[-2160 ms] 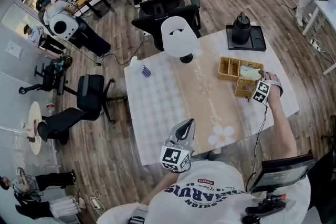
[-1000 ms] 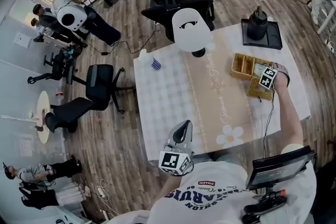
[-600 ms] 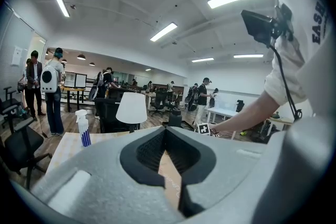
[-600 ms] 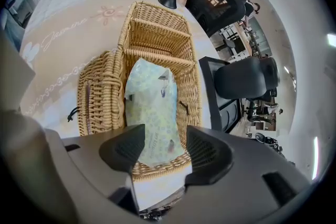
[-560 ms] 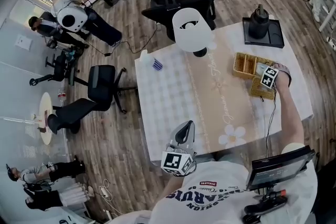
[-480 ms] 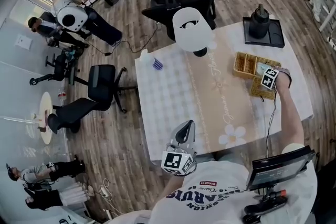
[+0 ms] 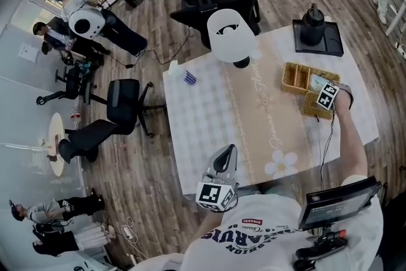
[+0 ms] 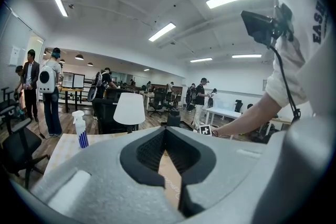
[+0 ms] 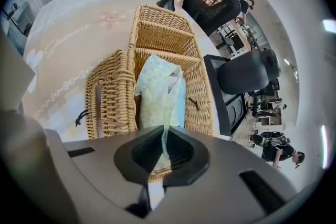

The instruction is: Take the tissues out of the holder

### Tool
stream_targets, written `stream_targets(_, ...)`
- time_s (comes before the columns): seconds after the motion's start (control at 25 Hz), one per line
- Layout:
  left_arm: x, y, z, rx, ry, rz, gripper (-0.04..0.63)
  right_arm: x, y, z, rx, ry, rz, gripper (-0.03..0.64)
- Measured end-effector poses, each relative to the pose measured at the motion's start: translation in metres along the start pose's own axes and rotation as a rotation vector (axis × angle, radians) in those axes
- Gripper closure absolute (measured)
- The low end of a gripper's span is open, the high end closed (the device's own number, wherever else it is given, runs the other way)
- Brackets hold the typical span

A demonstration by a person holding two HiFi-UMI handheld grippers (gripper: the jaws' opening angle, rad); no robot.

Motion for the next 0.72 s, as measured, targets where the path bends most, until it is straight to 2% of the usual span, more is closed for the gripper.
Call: stream_targets(0.72,0.003,0.0,0.0,0.014,-0.006,0.011,0.592,0.013,0.014,0.0,0.01,-0.006,0.035,0.611)
Point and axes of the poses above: the fingertips, and each gripper's own axes: y backward along the fingers, x to its right, z out of its underside, the point moved 9 cm from there along y, backward along the fingers, and after that the axes turned 14 degrees about -x, right-handed, at the moved point
